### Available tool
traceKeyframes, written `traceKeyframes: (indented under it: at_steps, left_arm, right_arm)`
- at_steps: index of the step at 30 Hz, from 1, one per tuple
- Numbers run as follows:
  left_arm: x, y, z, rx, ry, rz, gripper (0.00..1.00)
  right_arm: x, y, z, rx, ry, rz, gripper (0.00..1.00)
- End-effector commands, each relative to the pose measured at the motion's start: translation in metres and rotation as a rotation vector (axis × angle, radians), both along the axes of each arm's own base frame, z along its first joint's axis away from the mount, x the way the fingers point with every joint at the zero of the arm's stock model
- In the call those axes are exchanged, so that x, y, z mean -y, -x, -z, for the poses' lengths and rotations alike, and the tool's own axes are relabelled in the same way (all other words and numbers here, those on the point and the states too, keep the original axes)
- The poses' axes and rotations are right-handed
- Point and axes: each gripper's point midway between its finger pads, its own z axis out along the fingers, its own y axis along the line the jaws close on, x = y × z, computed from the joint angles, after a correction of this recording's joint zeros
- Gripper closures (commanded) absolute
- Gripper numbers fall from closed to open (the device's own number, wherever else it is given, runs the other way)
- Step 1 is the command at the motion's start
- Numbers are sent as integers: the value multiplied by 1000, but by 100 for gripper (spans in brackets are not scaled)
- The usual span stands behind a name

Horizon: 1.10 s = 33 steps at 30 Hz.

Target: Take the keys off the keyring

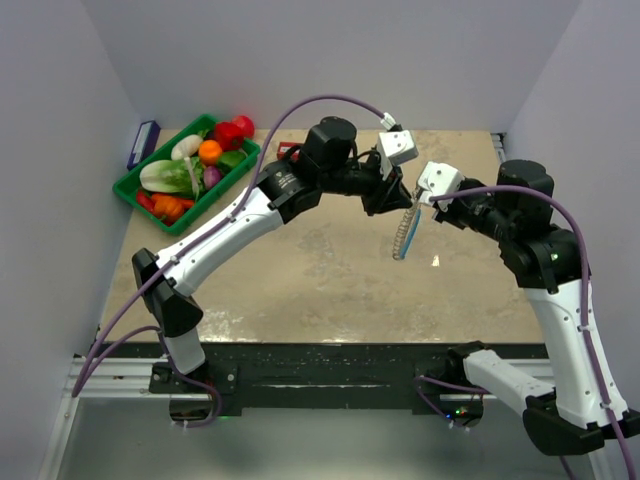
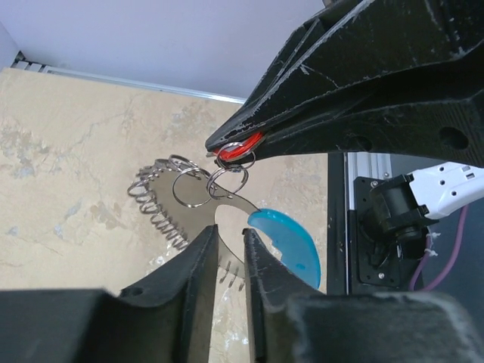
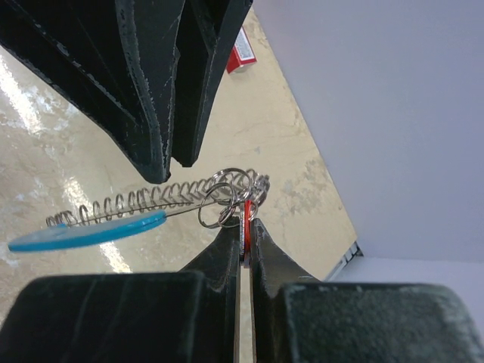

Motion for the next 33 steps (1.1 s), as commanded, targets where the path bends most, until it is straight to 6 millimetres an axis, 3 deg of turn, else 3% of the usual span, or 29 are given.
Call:
traceKeyframes:
  at_steps: [1, 7, 16, 33]
  left_arm:
    - [0, -1, -23, 31, 63, 5, 71]
    - [-3, 1, -29, -60, 114, 59, 55]
    - [-6, -8, -24, -85, 120, 54, 52]
    - [-2, 14, -18, -164, 142, 201, 51]
  right_arm:
    - [-7, 6, -31, 90, -42, -40, 100]
    - [-12, 11, -25, 72, -56, -75, 100]
    - [-18, 16, -21, 55, -71, -109, 100]
    - [-25, 22, -26, 54, -106, -144, 100]
